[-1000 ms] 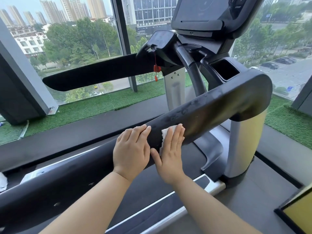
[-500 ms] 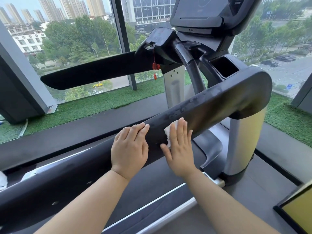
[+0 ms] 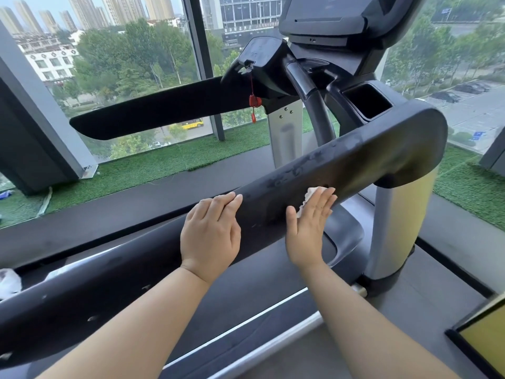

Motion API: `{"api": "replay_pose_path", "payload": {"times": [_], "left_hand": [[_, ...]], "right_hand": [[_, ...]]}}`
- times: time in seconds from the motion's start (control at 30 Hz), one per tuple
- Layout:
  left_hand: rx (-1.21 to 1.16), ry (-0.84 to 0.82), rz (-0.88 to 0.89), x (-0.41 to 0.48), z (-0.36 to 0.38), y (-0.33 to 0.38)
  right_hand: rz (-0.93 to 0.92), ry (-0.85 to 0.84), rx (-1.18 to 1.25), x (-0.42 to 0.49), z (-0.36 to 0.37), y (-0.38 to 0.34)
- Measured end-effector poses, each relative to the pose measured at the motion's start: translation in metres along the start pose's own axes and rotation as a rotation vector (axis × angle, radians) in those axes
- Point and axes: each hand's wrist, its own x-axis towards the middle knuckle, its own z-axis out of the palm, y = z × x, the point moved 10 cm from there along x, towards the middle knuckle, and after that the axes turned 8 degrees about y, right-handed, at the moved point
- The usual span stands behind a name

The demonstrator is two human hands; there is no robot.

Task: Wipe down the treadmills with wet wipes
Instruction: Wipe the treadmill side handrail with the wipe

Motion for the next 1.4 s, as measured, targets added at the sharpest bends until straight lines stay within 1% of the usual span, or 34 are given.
{"api": "replay_pose_path", "payload": {"times": [0.07,0.17,0.2,0.23,0.27,0.37,0.4,0.43,0.47,0.57,0.6,0.63,0.67,0.77,0.83,0.87,0.9,1.0,1.03,1.1,1.13,1.17,1.27,1.3,1.33,1.4], "left_hand": [[0.005,-0.005,-0.008,0.0,0.001,0.0],[0.015,-0.017,-0.008,-0.001,0.002,-0.001],[0.016,-0.018,-0.005,-0.001,0.002,-0.001],[0.015,-0.019,-0.003,-0.001,0.002,0.0],[0.013,-0.017,-0.002,-0.001,0.001,-0.001],[0.013,-0.011,-0.003,0.0,0.001,-0.001],[0.015,-0.01,-0.004,0.0,0.001,0.0],[0.017,-0.008,-0.004,0.0,0.0,0.0],[0.02,-0.005,-0.004,0.0,0.0,0.0],[0.026,-0.003,0.007,0.0,0.0,0.001],[0.026,-0.005,0.01,0.0,0.0,0.001],[0.025,-0.008,0.011,0.0,0.0,0.001],[0.025,-0.009,0.01,0.0,0.0,0.001],[0.025,-0.02,0.002,-0.001,0.001,0.0],[0.031,-0.025,0.003,-0.001,0.002,0.0],[0.036,-0.029,0.004,-0.001,0.003,0.0],[0.042,-0.033,0.005,-0.001,0.003,0.001],[0.045,-0.043,0.005,-0.001,0.003,0.001],[0.041,-0.044,0.006,-0.001,0.003,0.001],[0.03,-0.036,0.007,-0.001,0.001,0.001],[0.024,-0.035,0.005,-0.001,0.001,0.001],[0.017,-0.04,-0.001,0.0,0.001,0.001],[-0.028,-0.068,-0.029,0.001,0.001,-0.002],[-0.047,-0.082,-0.042,0.0,0.001,-0.003],[-0.069,-0.099,-0.06,0.0,0.002,-0.005],[-0.118,-0.134,-0.096,0.002,0.001,-0.008]], "right_hand": [[-0.013,-0.047,0.074,-0.014,0.01,-0.012],[-0.11,-0.179,0.093,-0.058,0.03,-0.019],[-0.109,-0.193,0.099,-0.062,0.031,-0.013],[-0.065,-0.185,0.126,-0.056,0.029,-0.005],[0.025,-0.157,0.179,-0.045,0.025,0.004],[0.384,-0.028,0.391,-0.005,0.01,0.023],[0.438,0.017,0.425,0.0,0.008,0.02],[0.433,0.042,0.425,0.001,0.007,0.01],[0.372,0.046,0.396,-0.003,0.009,-0.001],[0.022,-0.018,0.262,-0.035,0.024,-0.033],[-0.037,-0.033,0.232,-0.039,0.026,-0.032],[-0.04,-0.024,0.222,-0.033,0.024,-0.027],[0.005,0.007,0.229,-0.021,0.02,-0.019],[0.229,0.143,0.29,0.022,-0.005,0.004],[0.271,0.187,0.282,0.034,-0.011,0.005],[0.23,0.174,0.251,0.031,-0.009,-0.002],[0.143,0.145,0.206,0.022,-0.005,-0.013],[-0.214,0.03,0.052,-0.024,0.019,-0.042],[-0.298,0.007,-0.002,-0.033,0.024,-0.043],[-0.393,0.003,-0.086,-0.031,0.021,-0.036],[-0.398,0.015,-0.106,-0.022,0.015,-0.032],[-0.365,0.024,-0.106,-0.012,0.008,-0.029],[-0.133,0.044,-0.026,0.008,-0.002,-0.022],[-0.111,0.053,-0.012,0.005,0.001,-0.028],[-0.147,0.052,-0.024,-0.004,0.006,-0.038],[-0.335,0.014,-0.092,-0.033,0.022,-0.057]]}}
